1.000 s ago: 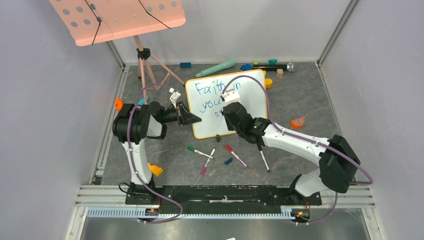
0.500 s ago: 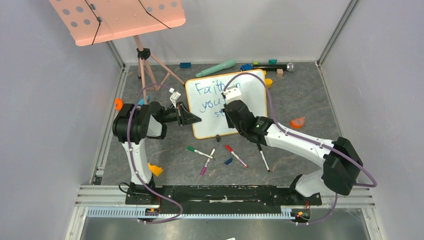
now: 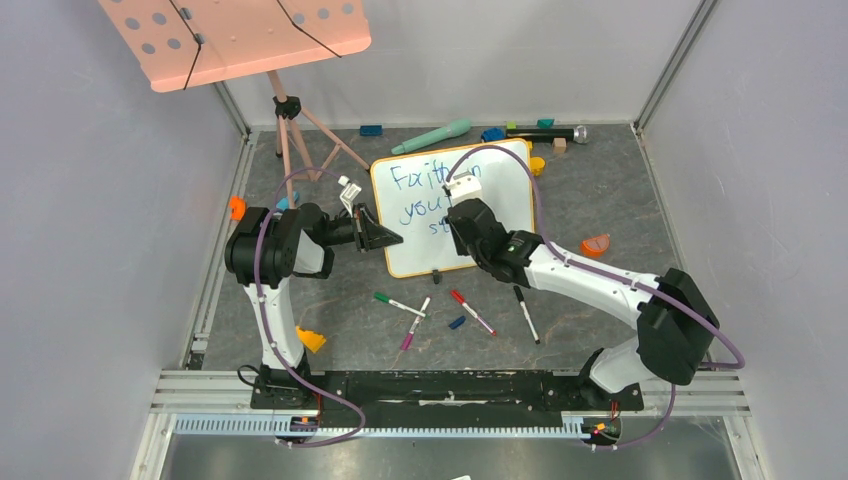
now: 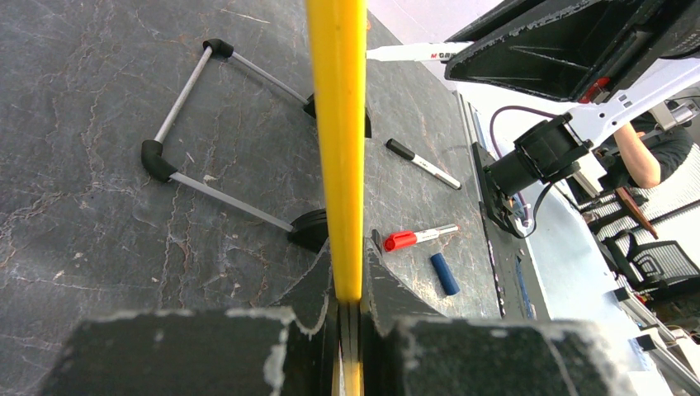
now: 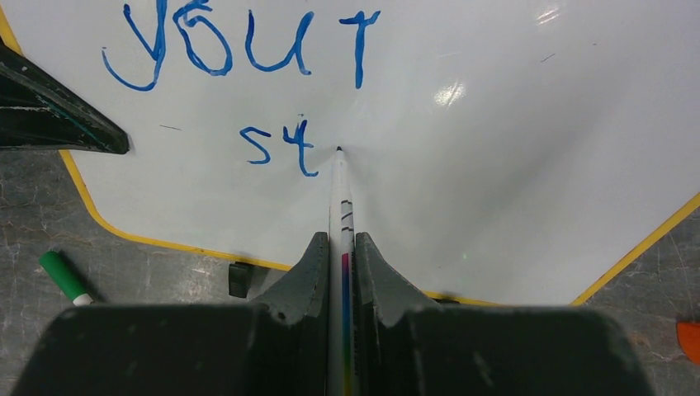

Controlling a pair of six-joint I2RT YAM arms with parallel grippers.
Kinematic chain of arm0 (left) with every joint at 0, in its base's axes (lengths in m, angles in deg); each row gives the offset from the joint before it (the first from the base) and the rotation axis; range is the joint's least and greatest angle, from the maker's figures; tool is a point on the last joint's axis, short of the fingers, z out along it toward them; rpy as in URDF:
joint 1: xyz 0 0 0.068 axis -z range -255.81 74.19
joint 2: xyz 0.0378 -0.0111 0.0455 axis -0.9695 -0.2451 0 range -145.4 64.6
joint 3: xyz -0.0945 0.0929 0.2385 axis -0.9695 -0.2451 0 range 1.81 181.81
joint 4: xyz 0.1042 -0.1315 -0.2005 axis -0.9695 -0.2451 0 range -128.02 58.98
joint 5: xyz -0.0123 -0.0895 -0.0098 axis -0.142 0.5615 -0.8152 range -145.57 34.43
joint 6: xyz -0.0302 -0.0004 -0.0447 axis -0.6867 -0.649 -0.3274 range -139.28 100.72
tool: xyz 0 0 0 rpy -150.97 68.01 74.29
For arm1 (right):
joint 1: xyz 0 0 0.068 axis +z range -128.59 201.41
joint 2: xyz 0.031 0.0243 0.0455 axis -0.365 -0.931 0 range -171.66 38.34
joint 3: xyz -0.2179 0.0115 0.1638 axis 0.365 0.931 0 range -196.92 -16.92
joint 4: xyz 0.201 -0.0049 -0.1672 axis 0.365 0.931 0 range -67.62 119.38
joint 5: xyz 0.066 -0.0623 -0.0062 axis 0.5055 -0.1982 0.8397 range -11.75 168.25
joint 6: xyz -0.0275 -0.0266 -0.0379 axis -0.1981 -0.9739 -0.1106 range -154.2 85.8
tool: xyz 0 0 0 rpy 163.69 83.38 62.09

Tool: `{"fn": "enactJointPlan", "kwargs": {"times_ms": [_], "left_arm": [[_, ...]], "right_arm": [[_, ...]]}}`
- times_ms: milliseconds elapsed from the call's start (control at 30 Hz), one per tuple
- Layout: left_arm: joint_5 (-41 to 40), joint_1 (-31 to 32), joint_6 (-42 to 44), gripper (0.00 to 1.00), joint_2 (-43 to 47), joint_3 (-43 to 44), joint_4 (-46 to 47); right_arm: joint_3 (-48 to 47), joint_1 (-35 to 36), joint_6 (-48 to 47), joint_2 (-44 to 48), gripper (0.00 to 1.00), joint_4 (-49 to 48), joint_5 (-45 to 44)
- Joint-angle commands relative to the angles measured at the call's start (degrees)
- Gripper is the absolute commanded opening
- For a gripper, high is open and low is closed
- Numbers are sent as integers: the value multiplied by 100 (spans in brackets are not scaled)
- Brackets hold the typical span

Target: Write a sentence on the whiteboard

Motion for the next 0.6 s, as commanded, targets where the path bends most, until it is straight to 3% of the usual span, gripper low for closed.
{"fn": "enactJointPlan", "kwargs": {"times_ms": [0, 567], "left_arm": [[346, 55, 577, 2, 117, 28, 509], [344, 63, 577, 2, 112, 23, 509]], "right_arm": [[-255, -117, -40, 48, 0, -3, -195], [352, -142, 119, 331, 0, -91, 195]]}}
